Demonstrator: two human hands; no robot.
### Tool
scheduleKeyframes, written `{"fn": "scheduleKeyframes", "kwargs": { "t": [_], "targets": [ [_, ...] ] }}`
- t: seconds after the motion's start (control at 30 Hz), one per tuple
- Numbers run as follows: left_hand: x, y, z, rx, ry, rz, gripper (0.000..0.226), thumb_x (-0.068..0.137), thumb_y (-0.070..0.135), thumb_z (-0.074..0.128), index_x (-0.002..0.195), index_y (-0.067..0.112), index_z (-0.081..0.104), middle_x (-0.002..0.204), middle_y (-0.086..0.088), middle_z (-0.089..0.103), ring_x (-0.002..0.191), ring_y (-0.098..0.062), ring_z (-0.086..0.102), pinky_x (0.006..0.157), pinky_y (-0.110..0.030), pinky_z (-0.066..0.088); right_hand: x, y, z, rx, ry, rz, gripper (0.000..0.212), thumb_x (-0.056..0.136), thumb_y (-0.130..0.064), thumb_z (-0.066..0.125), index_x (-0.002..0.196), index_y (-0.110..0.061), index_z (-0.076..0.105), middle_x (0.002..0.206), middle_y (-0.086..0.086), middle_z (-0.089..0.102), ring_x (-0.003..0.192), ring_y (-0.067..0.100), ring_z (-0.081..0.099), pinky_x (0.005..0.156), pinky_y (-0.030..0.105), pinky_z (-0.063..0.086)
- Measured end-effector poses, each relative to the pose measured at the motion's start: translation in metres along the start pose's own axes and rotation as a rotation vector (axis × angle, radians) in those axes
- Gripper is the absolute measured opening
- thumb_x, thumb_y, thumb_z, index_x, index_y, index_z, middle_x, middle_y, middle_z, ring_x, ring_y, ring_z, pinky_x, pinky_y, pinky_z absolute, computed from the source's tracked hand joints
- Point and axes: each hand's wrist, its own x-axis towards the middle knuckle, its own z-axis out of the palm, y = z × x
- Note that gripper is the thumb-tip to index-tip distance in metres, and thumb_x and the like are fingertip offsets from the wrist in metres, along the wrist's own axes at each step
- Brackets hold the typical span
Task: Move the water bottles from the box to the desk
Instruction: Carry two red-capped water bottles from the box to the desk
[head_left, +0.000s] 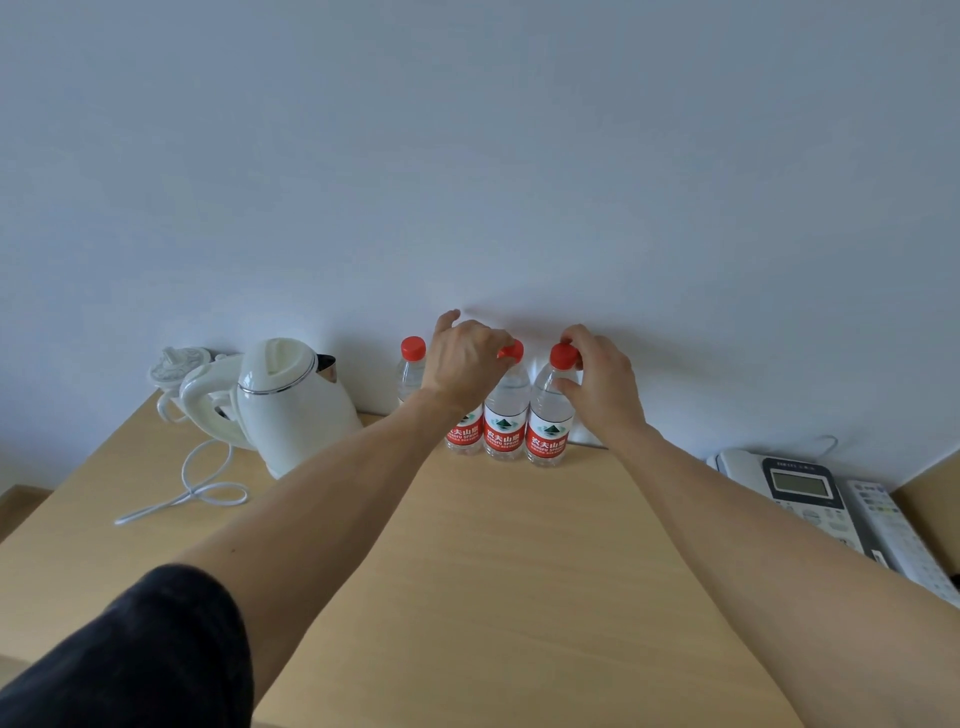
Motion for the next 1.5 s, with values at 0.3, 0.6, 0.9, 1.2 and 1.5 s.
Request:
{"fn": "scheduleKeyframes", "kwargs": {
  "t": [0.3, 0.6, 0.9, 1.2, 1.5],
  "targets": [
    [0.002, 0.002, 0.002, -0.031, 0.008, -0.039, 0.023, 0.099, 0.03, 0.061, 0.11, 0.019, 0.079, 0.097, -0.004, 0.078, 0.093, -0.02, 0.068, 0.124, -0.034, 0.017, 0.0, 0.002, 0.001, 0.007, 0.005, -0.016, 0.044, 0.079, -0.002, 0.077, 0.116, -0.009, 0.056, 0.107, 0.012, 0.062, 0.096, 0.03, 0.061, 0.085, 0.039, 0.05],
    [0.0, -0.001, -0.004, 0.015, 0.015, -0.001, 0.026, 0.098, 0.037, 0.062, 0.117, 0.027, 0.076, 0.1, 0.001, 0.076, 0.108, -0.019, 0.059, 0.108, -0.031, 0.034, -0.003, 0.002, -0.001, -0.003, -0.015, -0.006, 0.046, 0.08, 0.002, 0.073, 0.122, -0.011, 0.057, 0.111, 0.012, 0.063, 0.1, 0.029, 0.061, 0.088, 0.039, 0.05],
    [-0.014, -0.008, -0.012, 0.099, -0.115, 0.045, 0.045, 0.094, 0.041, 0.063, 0.138, 0.032, 0.057, 0.123, 0.002, 0.061, 0.132, -0.022, 0.046, 0.122, -0.051, 0.016, -0.013, 0.003, -0.012, -0.11, -0.118, 0.008, 0.069, 0.078, 0.006, 0.063, 0.139, -0.022, 0.05, 0.113, 0.011, 0.059, 0.103, 0.03, 0.058, 0.083, 0.04, 0.051],
    [-0.032, -0.017, -0.01, 0.103, -0.183, 0.059, 0.074, 0.084, 0.047, 0.07, 0.149, 0.042, 0.035, 0.148, -0.002, 0.041, 0.144, -0.024, 0.027, 0.118, -0.065, 0.012, -0.025, -0.002, -0.024, -0.237, -0.162, 0.068, 0.079, 0.079, 0.001, 0.062, 0.146, -0.035, 0.04, 0.109, 0.003, 0.047, 0.103, 0.026, 0.052, 0.072, 0.032, 0.043],
    [-0.037, -0.022, -0.008, 0.1, -0.146, 0.094, 0.076, 0.084, 0.052, 0.069, 0.15, 0.041, 0.033, 0.156, -0.004, 0.032, 0.149, -0.027, 0.021, 0.12, -0.063, 0.01, -0.045, -0.018, -0.032, -0.335, -0.195, 0.132, 0.077, 0.085, -0.003, 0.059, 0.152, -0.033, 0.034, 0.126, 0.009, 0.047, 0.115, 0.028, 0.051, 0.081, 0.035, 0.047]
  ]
}}
